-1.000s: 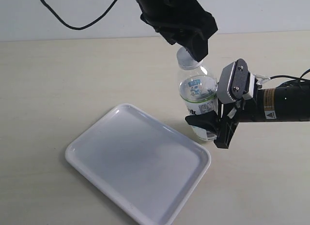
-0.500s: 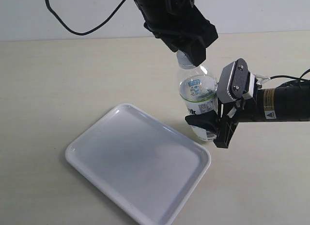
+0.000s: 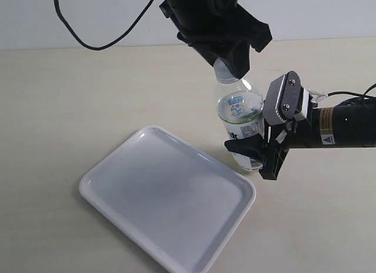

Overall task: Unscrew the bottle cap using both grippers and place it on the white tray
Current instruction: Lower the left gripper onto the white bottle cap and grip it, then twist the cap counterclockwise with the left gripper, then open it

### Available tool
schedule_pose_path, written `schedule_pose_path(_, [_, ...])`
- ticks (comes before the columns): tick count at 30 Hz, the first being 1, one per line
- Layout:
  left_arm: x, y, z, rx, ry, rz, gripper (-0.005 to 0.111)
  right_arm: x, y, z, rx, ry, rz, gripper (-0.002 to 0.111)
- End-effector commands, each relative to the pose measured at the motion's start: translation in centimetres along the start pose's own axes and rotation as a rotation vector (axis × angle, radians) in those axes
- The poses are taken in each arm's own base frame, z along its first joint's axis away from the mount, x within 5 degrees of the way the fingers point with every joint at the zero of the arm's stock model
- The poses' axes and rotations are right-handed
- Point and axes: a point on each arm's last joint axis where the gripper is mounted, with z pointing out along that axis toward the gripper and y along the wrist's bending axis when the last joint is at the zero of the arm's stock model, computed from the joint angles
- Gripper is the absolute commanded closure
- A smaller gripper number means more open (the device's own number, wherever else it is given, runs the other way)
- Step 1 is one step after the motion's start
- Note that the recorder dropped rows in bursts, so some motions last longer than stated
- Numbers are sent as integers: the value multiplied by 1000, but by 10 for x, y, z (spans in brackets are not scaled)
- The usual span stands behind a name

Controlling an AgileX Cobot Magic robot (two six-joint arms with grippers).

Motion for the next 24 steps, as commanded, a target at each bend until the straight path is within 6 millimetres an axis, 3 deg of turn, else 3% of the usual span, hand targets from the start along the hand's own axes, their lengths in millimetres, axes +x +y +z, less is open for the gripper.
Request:
schedule_pose_path(1, [0,0,0,-9,-4,-97,107,0,1,0,-17,13,-64,108])
schedule_pose_path(18, [0,0,0,-10,-5,-491,107,-1,1,0,-11,10,-118,108])
schedule_pose_path(24, [0,0,0,-9,-7,-714,107,-1,1,0,-11,10,-120,108])
